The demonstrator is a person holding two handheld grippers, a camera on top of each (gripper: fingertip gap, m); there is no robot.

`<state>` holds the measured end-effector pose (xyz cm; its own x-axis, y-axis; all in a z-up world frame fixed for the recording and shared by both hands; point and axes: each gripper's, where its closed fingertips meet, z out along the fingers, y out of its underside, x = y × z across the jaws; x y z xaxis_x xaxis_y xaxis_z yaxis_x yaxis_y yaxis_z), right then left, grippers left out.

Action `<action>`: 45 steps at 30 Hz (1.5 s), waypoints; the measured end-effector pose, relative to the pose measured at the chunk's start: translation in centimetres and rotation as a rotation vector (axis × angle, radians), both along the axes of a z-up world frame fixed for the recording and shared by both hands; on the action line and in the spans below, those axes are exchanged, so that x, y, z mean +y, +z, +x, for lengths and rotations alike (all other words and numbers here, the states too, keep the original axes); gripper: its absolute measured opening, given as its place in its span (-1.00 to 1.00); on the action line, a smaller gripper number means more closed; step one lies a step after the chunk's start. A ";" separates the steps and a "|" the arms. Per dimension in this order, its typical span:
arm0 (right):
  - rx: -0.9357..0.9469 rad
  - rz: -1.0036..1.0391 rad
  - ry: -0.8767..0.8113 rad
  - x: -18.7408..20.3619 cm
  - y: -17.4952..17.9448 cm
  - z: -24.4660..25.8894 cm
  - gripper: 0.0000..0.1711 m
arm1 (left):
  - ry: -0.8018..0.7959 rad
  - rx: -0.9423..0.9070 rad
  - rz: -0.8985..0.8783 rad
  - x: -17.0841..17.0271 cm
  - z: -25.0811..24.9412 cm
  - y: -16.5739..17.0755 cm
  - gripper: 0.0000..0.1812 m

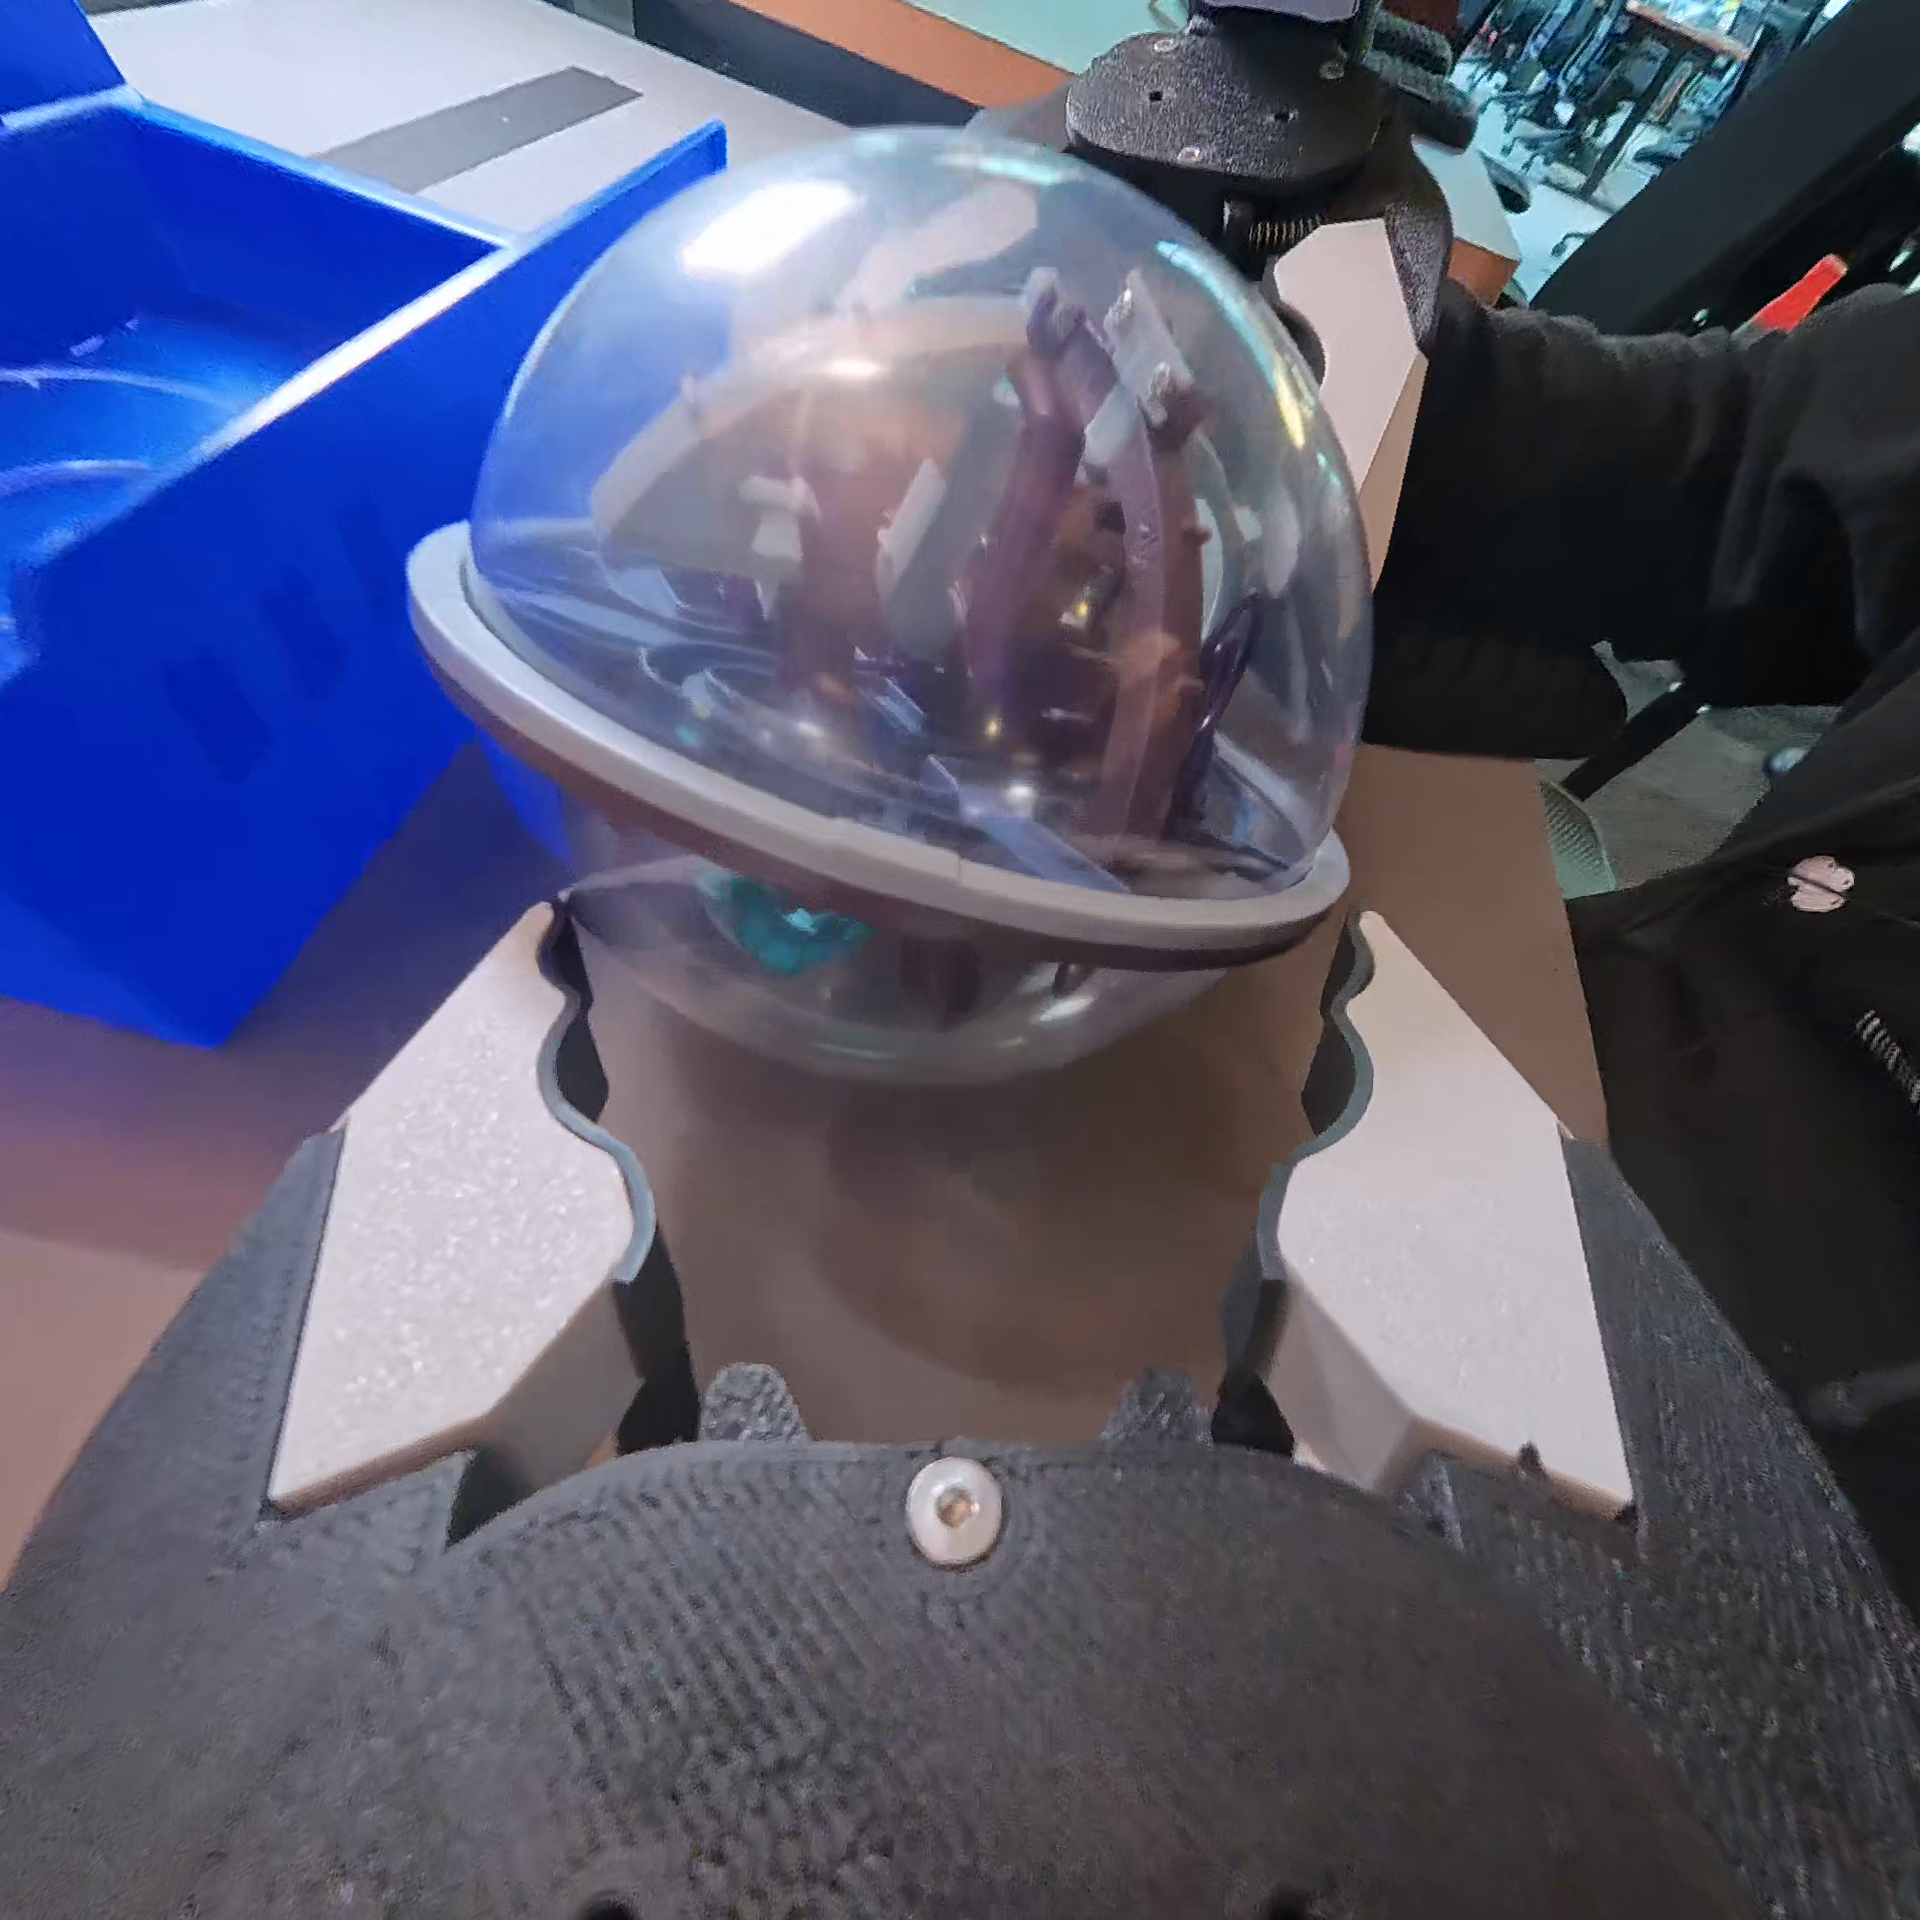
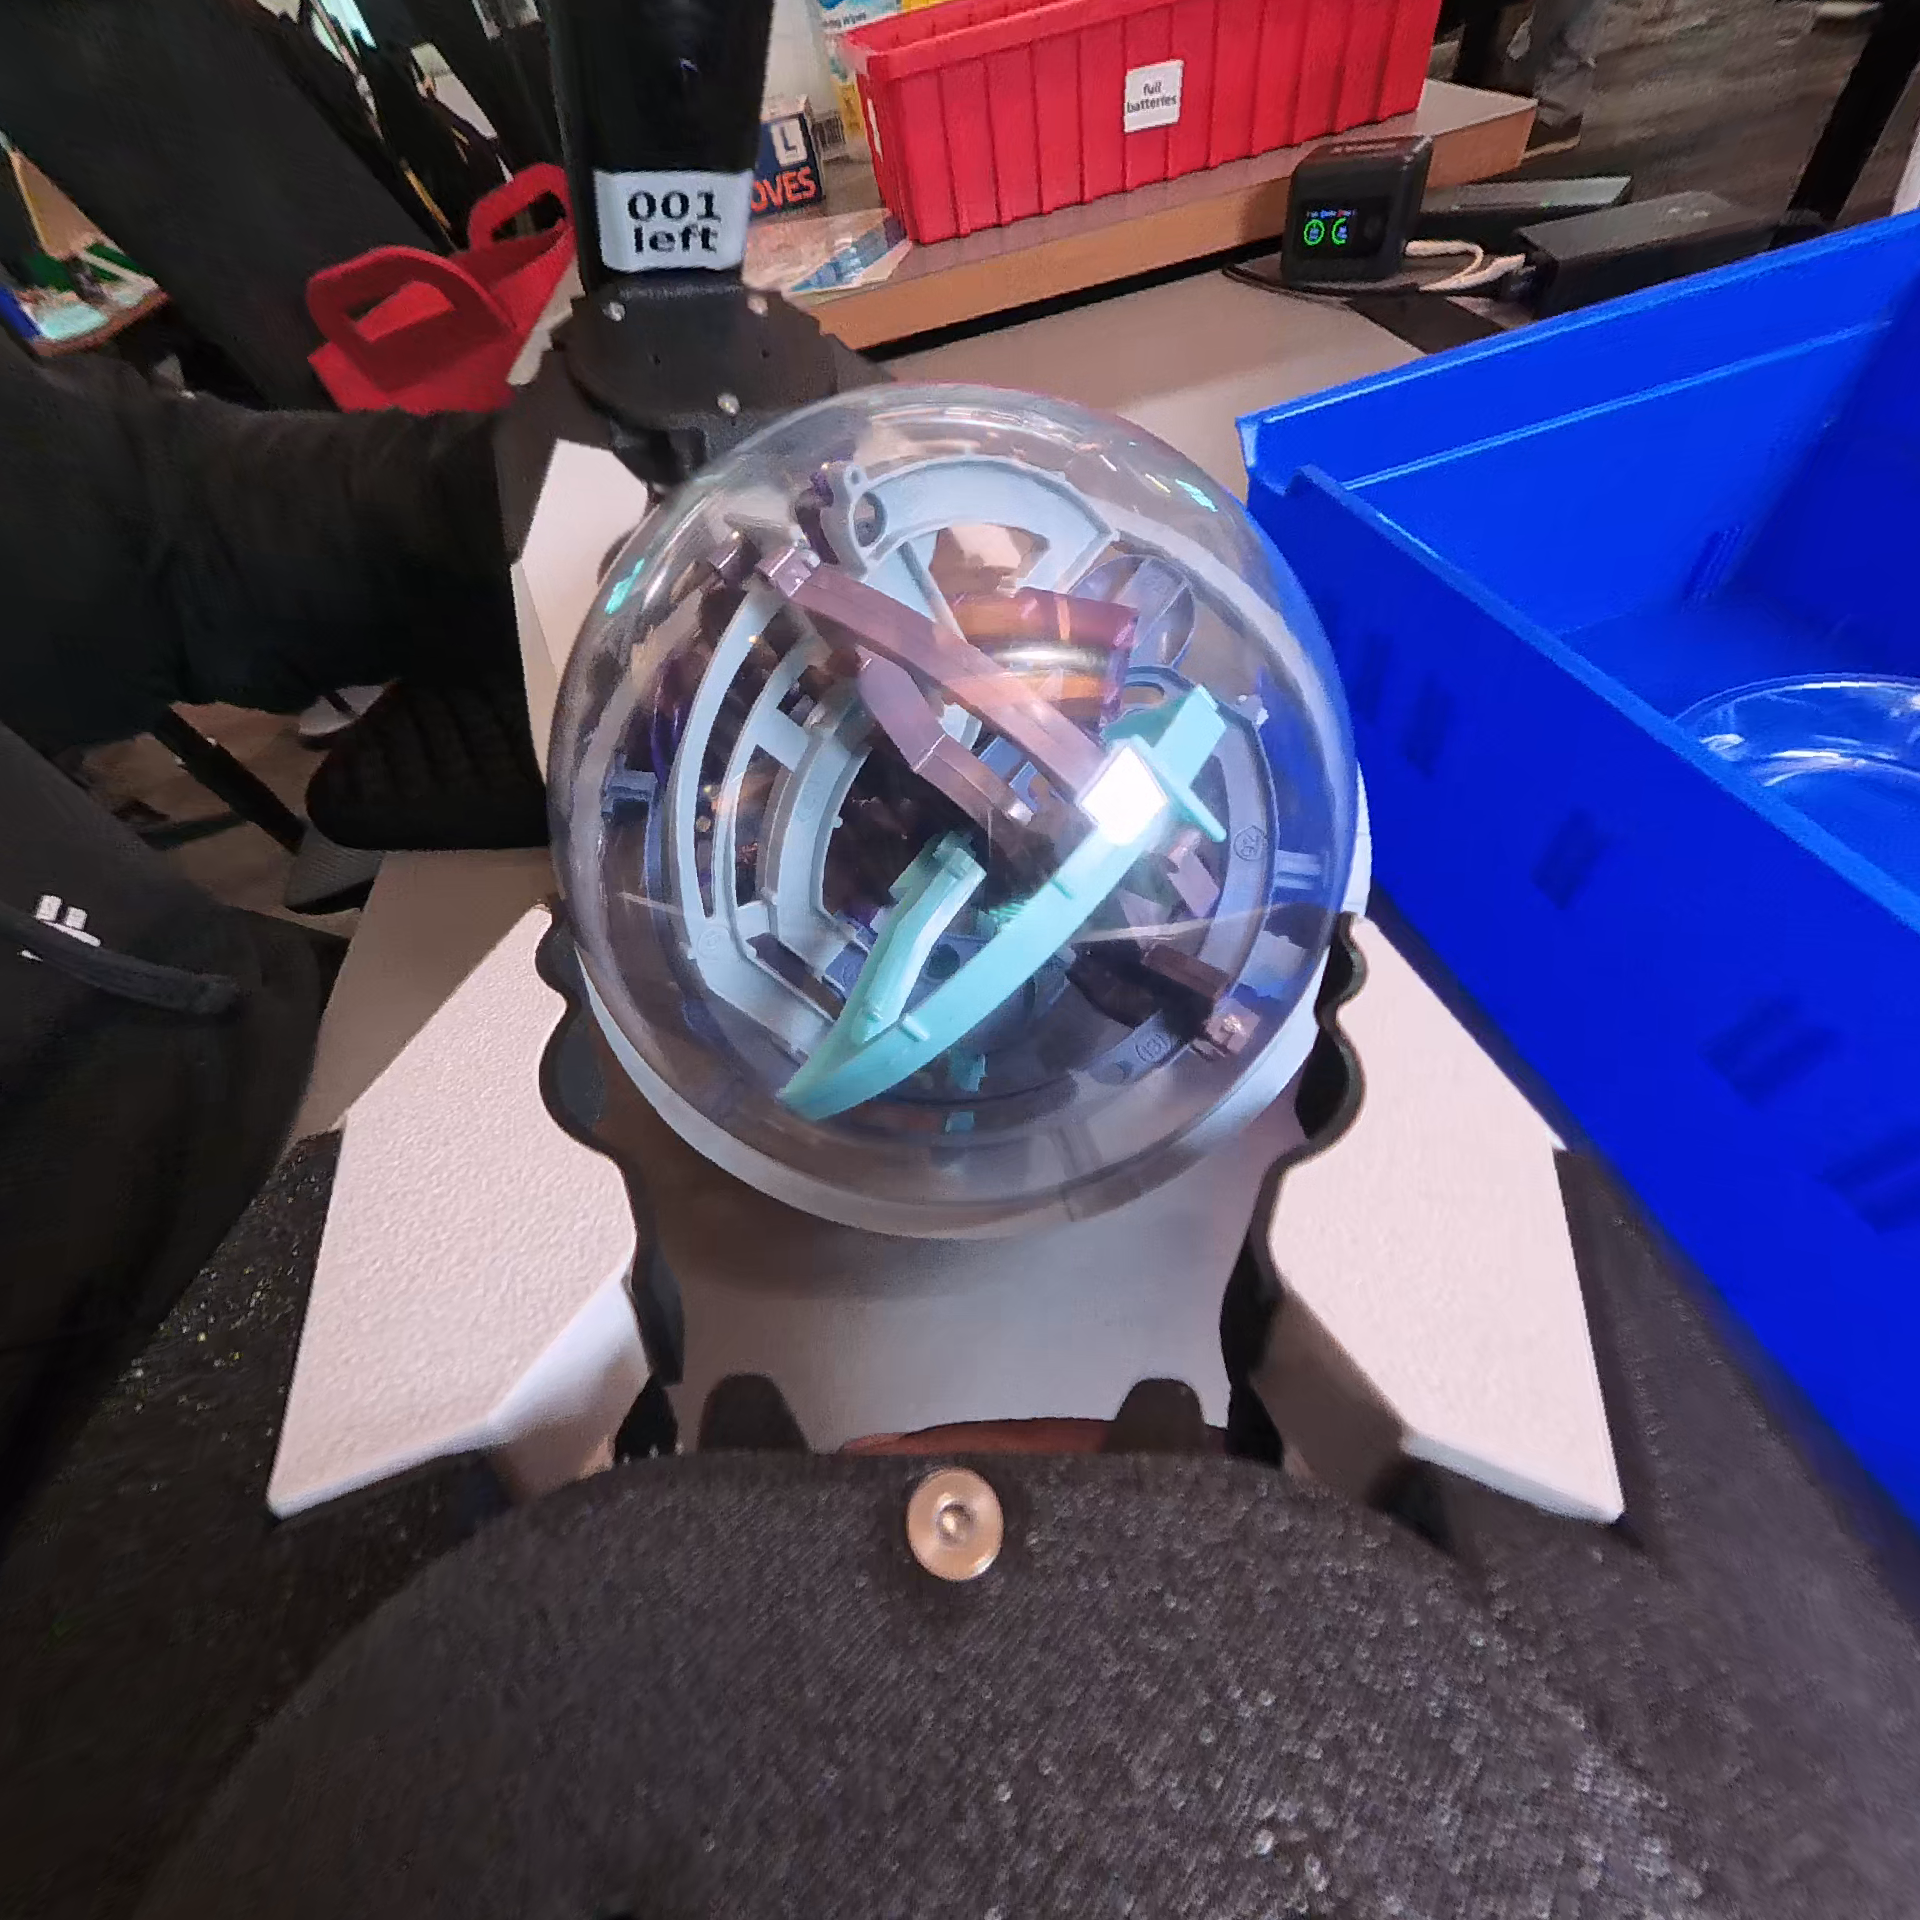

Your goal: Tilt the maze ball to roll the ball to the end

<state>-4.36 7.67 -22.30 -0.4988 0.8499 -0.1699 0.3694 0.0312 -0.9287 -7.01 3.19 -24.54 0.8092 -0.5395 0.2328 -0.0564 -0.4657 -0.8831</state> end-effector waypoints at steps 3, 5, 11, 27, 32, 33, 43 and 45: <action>-0.013 -0.025 -0.006 0.4 -0.2 0.3 0.59 | 0.001 -0.063 -0.022 0.6 0.6 -0.5 0.58; -0.019 -0.031 -0.006 0.6 -0.4 0.6 0.59 | -0.006 -0.085 -0.036 1.0 1.1 -0.8 0.61; -0.099 -0.011 0.034 1.2 -1.8 2.3 0.58 | -0.086 -0.037 0.007 2.0 2.0 -1.3 0.55; -0.070 0.070 -0.102 3.9 -1.8 2.6 0.61 | -0.084 -0.042 0.121 6.1 2.2 1.1 0.59; -0.007 -0.064 -0.068 3.0 0.7 2.2 0.61 | -0.032 -0.045 0.193 5.8 2.0 5.9 0.59; 0.005 -0.092 -0.059 2.8 1.4 2.2 0.61 | -0.021 -0.049 0.208 5.7 2.0 6.9 0.59; 0.081 -0.141 -0.013 1.1 5.6 2.2 0.61 | 0.021 -0.004 0.261 4.2 2.4 11.9 0.58; 0.100 -0.104 -0.010 1.0 6.4 2.2 0.61 | 0.023 0.011 0.287 3.9 2.4 12.6 0.58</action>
